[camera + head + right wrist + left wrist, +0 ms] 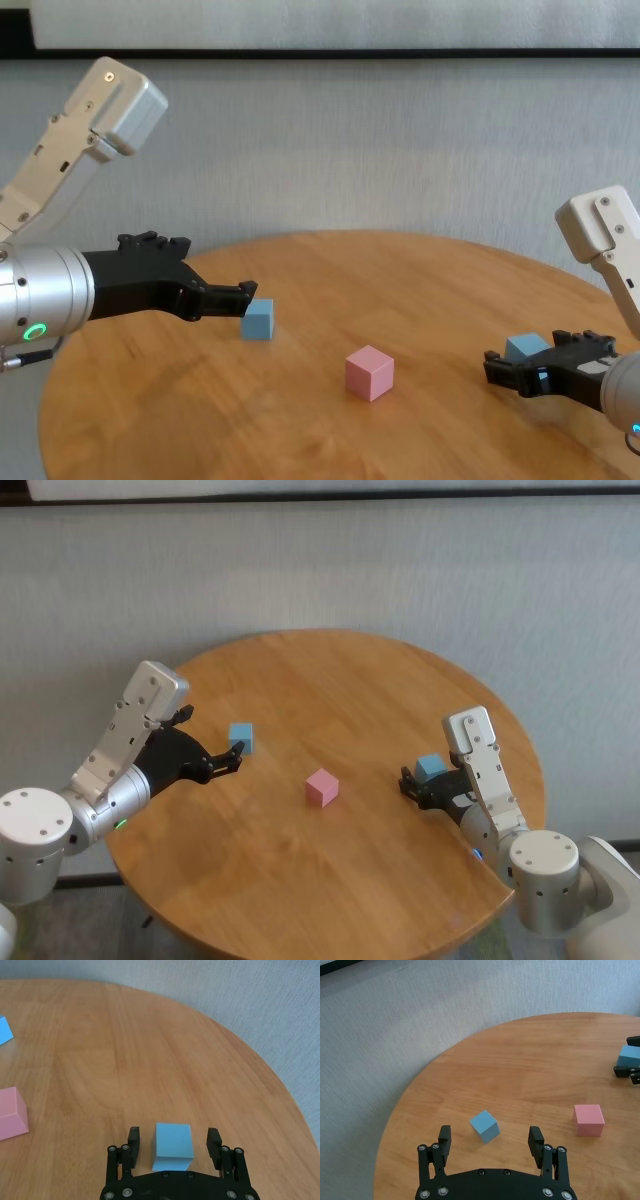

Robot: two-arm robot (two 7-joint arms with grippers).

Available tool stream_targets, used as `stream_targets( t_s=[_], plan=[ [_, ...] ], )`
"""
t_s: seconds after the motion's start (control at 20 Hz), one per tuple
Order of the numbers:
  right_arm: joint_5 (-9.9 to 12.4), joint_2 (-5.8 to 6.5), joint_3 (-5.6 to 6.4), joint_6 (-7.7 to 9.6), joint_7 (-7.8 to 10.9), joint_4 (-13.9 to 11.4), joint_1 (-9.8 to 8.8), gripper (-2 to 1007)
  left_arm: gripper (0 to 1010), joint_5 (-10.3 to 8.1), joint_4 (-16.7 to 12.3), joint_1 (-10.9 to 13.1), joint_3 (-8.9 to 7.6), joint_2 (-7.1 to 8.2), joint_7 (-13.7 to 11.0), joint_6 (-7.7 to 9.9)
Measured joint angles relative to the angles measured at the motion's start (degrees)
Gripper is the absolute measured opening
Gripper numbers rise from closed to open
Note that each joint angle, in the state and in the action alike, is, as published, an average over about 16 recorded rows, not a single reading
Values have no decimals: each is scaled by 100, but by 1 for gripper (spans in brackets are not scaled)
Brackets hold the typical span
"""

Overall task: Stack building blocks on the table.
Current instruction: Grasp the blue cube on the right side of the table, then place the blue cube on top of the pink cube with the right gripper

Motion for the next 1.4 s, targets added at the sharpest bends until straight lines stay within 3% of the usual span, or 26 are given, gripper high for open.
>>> stream_targets(
  t_s=[0.5,0.85,1.1,1.4],
  plan=[
    [-68,-68,135,94,29,7,-28,541,1000,0,0,0,0,0,0,0],
    [-128,-71,180,129,174,-174,-110,394,1000,0,0,0,0,0,0,0],
    [-177,-50,113,119,469,-398,-179,362,1000,0,0,0,0,0,0,0],
    [-169,-20,-45,70,1068,-642,-185,361,1000,0,0,0,0,0,0,0]
  ],
)
